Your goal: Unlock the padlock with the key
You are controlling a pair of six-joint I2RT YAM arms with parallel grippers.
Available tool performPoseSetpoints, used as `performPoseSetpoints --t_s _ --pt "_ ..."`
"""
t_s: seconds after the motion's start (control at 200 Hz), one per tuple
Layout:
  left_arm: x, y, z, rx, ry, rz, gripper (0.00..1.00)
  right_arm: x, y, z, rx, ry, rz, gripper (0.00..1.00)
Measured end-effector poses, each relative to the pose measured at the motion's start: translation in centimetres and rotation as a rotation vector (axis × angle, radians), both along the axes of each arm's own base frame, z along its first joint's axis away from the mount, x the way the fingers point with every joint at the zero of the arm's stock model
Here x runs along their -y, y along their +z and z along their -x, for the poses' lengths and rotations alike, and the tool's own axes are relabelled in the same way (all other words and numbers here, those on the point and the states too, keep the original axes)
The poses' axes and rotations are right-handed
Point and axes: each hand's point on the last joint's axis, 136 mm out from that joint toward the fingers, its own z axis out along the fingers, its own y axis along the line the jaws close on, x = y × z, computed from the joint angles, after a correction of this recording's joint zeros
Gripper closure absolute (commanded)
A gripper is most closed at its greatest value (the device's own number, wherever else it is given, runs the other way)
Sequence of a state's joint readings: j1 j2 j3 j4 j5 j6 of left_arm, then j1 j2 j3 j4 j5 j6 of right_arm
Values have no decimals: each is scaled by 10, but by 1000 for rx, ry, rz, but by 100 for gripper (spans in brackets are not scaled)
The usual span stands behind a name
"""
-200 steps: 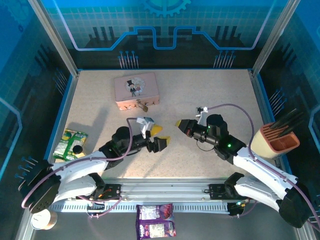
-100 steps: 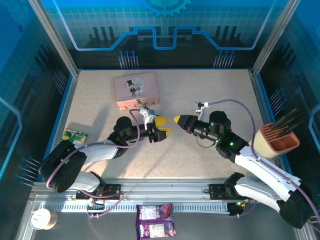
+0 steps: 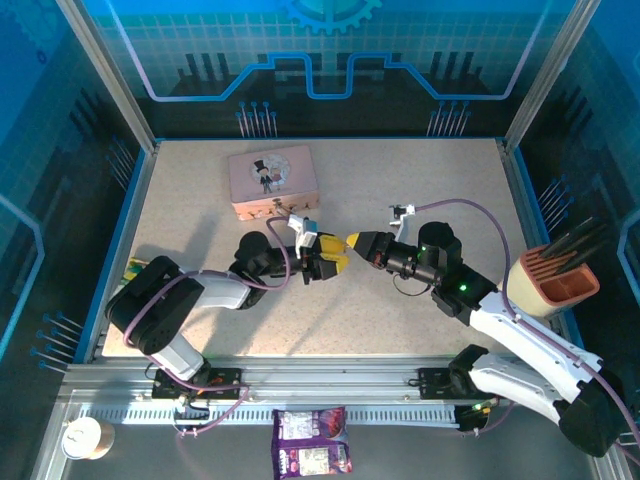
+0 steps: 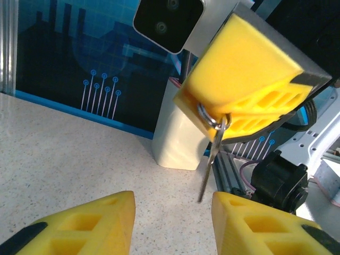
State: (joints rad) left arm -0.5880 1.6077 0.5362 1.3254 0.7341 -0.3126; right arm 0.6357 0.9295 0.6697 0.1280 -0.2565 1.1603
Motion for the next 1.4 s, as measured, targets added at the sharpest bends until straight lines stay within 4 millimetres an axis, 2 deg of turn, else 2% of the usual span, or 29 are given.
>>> performPoseSetpoints --t_s 0.49,0.846,1.076,1.211,1.356,1.401 --pt "1 4 13 33 -72 6 69 1 -2 2 -1 4 9 100" --pt "1 7 14 42 -75 11 85 1 0 3 2 9 5 100" --pt "0 13 16 57 -74 19 90 0 3 6 8 14 -2 100" --pt "-1 16 17 62 -73 19 100 0 5 6 8 13 -8 100" --pt "-2 16 17 59 -67 5 100 0 4 7 12 11 -3 100" --pt "-3 15 16 46 -60 -6 100 2 3 7 17 9 10 88"
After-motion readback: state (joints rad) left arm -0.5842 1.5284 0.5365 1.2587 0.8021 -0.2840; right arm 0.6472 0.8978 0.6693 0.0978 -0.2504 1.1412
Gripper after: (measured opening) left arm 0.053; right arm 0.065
